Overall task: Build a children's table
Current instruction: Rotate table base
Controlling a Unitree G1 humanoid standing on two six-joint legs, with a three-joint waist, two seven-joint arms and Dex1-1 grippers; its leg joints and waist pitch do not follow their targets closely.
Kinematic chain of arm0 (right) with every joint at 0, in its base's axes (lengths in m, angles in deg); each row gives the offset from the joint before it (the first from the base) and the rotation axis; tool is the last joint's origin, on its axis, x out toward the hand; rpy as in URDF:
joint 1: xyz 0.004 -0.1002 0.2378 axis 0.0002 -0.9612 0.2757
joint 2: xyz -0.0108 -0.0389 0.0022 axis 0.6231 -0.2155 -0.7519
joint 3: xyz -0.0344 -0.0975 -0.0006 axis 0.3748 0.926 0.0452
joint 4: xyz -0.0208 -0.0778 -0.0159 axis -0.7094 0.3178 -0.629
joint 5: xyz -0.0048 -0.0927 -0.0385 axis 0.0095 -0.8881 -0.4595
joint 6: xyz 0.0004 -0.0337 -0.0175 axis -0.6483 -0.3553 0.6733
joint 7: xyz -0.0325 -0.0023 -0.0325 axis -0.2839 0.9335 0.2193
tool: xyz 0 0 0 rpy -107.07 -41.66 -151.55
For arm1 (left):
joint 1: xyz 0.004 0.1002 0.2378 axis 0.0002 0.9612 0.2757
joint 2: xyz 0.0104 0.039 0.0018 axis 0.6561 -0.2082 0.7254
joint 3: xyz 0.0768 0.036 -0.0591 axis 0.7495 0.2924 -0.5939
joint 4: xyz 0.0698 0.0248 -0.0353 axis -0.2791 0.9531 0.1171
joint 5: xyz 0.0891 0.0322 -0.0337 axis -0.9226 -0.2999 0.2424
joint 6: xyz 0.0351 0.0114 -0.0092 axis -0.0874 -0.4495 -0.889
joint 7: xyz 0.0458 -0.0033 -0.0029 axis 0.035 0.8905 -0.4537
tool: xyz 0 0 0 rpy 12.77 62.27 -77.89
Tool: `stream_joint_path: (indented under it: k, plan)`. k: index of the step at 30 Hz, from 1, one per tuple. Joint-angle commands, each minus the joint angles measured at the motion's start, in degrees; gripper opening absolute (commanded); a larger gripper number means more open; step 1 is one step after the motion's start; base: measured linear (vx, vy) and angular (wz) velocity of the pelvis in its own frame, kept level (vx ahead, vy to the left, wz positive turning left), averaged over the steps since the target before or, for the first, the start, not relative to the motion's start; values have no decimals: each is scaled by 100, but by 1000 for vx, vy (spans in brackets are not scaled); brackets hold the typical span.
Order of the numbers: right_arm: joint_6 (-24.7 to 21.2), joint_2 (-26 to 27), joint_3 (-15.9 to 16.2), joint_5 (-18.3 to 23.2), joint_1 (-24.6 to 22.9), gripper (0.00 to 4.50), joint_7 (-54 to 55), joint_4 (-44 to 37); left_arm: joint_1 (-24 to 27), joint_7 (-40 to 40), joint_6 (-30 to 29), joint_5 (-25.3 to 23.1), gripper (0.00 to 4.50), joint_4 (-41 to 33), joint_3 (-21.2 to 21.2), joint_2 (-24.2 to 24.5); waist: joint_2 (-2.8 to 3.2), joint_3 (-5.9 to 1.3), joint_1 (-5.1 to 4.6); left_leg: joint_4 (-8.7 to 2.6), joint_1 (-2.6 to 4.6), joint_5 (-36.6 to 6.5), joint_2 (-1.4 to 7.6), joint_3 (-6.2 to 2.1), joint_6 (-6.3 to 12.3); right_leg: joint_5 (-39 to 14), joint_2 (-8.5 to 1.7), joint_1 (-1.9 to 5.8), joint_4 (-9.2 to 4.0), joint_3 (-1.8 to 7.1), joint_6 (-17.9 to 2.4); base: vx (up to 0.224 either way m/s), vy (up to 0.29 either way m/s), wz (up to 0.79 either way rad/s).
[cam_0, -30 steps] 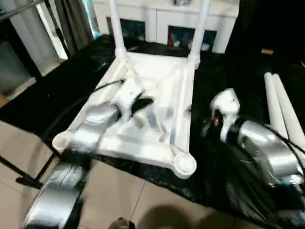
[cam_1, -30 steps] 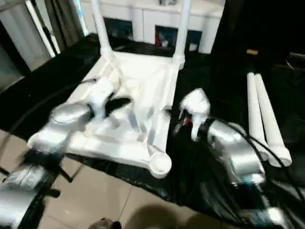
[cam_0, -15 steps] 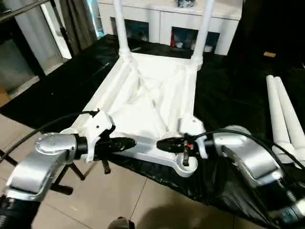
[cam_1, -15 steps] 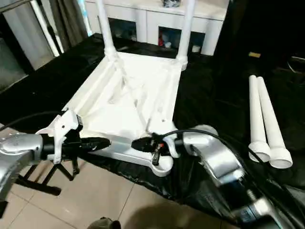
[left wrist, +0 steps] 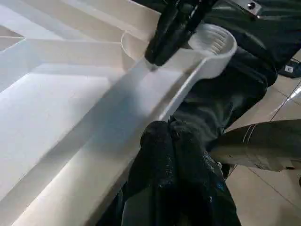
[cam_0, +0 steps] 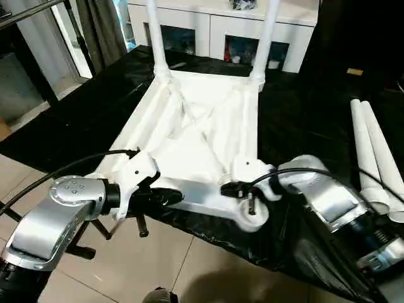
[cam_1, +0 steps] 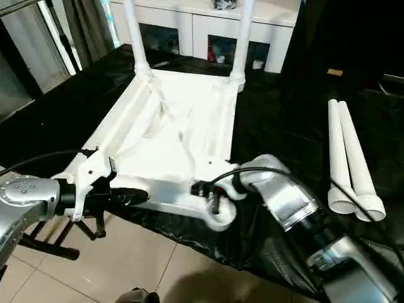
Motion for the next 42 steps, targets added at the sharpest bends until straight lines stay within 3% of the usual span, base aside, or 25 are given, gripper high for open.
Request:
stream_joint_path:
  k: [1,9,10,12,14,16,17,23,24,25,27,28,29,30,32,33,34,35,36,37,38,39,40,41,42]
  plan:
    - [32,-111,-130,-236,45,4,133,270,-53,-40,32,-83,0,-27,103,58,25,-360,-34,-410,194,-1781,135,-93,-157,-1193,-193,177,-398,170,-1167,0,0,0]
    - [250,-121,-473,-235,163,4,628,467,-171,106,205,-321,0,-58,548,167,73,-345,-68,-433,216,-2133,130,-131,-268,-1725,-196,170,-451,162,-1031,0,0,0]
    - [178,-86,-640,-32,95,4,591,309,-167,86,218,-322,0,-71,578,140,43,-346,-98,-429,206,-2129,123,-121,-243,-1670,-184,179,-446,165,-1026,0,0,0]
    - [40,16,-1055,480,-102,4,461,-130,-176,-51,301,-288,0,-24,549,-1,113,-354,-98,-420,215,-2087,130,-126,-209,-1551,-190,180,-439,172,-1045,0,0,0]
    - [8,52,-1220,621,-195,4,525,-314,-190,-205,390,-340,0,34,520,-104,74,-369,-120,-420,188,-1946,133,-124,-153,-1329,-182,210,-428,163,-1065,0,0,0]
    - [-360,217,-1846,1032,-579,4,1060,-802,-346,-1458,790,-597,0,582,99,-939,131,-367,-140,-392,202,-1872,128,-106,-143,-1149,-160,204,-445,164,-1096,0,0,0]
    - [-426,290,-2050,983,-769,0,1442,-927,-396,-2016,879,-844,33,797,38,-1149,105,-407,-131,-372,195,-1738,118,-112,-142,-982,-161,222,-421,158,-1112,0,0,0]
    - [-664,876,-2872,871,-1711,0,2888,-1458,-235,-3581,1343,-1239,41,1172,-261,-1882,96,-414,-158,-370,151,-1492,95,-108,-75,-1070,-161,227,-484,146,-895,0,0,0]
    - [-773,987,-2961,797,-1891,0,3100,-1575,-154,-3742,1394,-1275,41,1210,-287,-1953,188,-468,-182,-164,392,-1531,116,105,-385,-1235,72,-26,-631,318,-676,0,0,0]
    - [-891,1174,-3146,796,-2004,0,3402,-1632,-107,-3933,1485,-1305,41,1286,-342,-2048,90,-408,-184,-174,344,-1734,10,110,-759,-1420,275,-45,-582,317,-538,8,-16,-32]
    - [-1019,1462,-3446,753,-2208,0,3941,-1670,-39,-4390,1777,-1382,41,1444,-487,-2266,87,-459,-151,-101,314,-1609,-51,134,-902,-1213,434,-72,-551,460,-242,9,-24,-59]
    - [-1038,1554,-3533,724,-2286,0,4126,-1669,-21,-4490,1788,-1387,41,1496,-535,-2327,121,-456,-153,-53,372,-1680,-73,151,-904,-1189,550,-182,-588,507,-138,-6,-5,-52]
    - [-1109,1720,-3642,736,-2402,0,4437,-1702,-51,-4771,1827,-1582,41,1624,-573,-2434,139,-453,-176,-43,382,-1715,-85,132,-902,-1168,629,-185,-607,506,-111,-11,-9,-47]
    - [-1115,1767,-3644,739,-2436,0,4515,-1713,-75,-4787,1827,-1564,41,1664,-597,-2495,183,-432,-234,-91,498,-1661,-34,52,-853,-915,885,-250,-634,372,-92,-11,-9,-47]
    - [-1127,1828,-3599,747,-2482,0,4638,-1772,-123,-4852,1898,-1599,41,1722,-555,-2547,248,-402,-343,-199,624,-1552,168,-49,-506,-711,956,-386,-642,140,-273,-29,-32,-50]
    - [-1136,1869,-3583,750,-2501,0,4692,-1816,-144,-4888,1945,-1638,41,1751,-524,-2561,301,-411,-413,-401,689,-1447,579,-166,-108,-693,751,-408,-482,-38,-561,-33,-50,-50]
    - [-1160,1966,-3585,766,-2518,0,4767,-1891,-176,-4959,2027,-1728,41,1802,-476,-2574,374,-421,-389,-745,614,-1185,1279,-327,354,-515,412,-375,-10,-195,-794,-17,-118,-51]
    - [-1199,2016,-3573,761,-2514,0,4792,-1938,-193,-4987,2049,-1724,41,1824,-471,-2593,398,-427,-349,-849,573,-1031,1554,-361,537,-403,261,-372,271,-252,-828,-16,-194,-57]
    - [-1181,2041,-3479,719,-2487,0,4769,-1971,-227,-4998,2012,-1641,41,1863,-505,-2647,378,-443,-338,-840,577,-939,1677,-359,695,-325,143,-384,497,-270,-806,-16,-194,-57]
    - [-1140,2044,-3407,689,-2466,0,4735,-1981,-247,-4997,1901,-1525,41,1890,-576,-2719,182,-462,-322,-443,678,-1228,1364,-132,1216,-19,-9,-488,634,-47,-1088,-5,-263,-65]
    - [-1122,2081,-3321,677,-2401,0,4694,-2004,-263,-5070,1824,-1458,41,1947,-685,-2794,-71,-485,-368,22,409,-1604,602,114,1220,425,165,-234,310,91,-1270,-7,-307,-67]
    - [-1130,2097,-3305,683,-2379,0,4688,-2012,-264,-5102,1823,-1462,41,1961,-708,-2804,-537,-527,-208,1648,-147,-2403,-833,205,1125,-154,192,113,-321,334,-470,-7,-307,-67]
    - [-1128,2118,-3289,710,-2350,0,4685,-2033,-262,-5140,1874,-1473,41,1984,-734,-2820,-307,-577,-115,1629,-316,-2204,-836,97,927,-120,168,155,-210,495,-16,-2,-287,-50]
    - [-1112,2121,-3266,732,-2331,0,4660,-2057,-256,-5144,1904,-1483,41,1976,-734,-2817,-297,-403,-174,1301,-474,-726,-826,-203,429,810,115,263,-386,36,3518,-25,-264,-16]
    - [-1111,2137,-3211,803,-2264,0,4611,-2097,-190,-5147,1987,-1498,41,1859,-746,-2795,-214,-422,-183,1228,-299,-698,-888,-155,768,1124,161,246,-615,31,3958,-25,-264,-16]
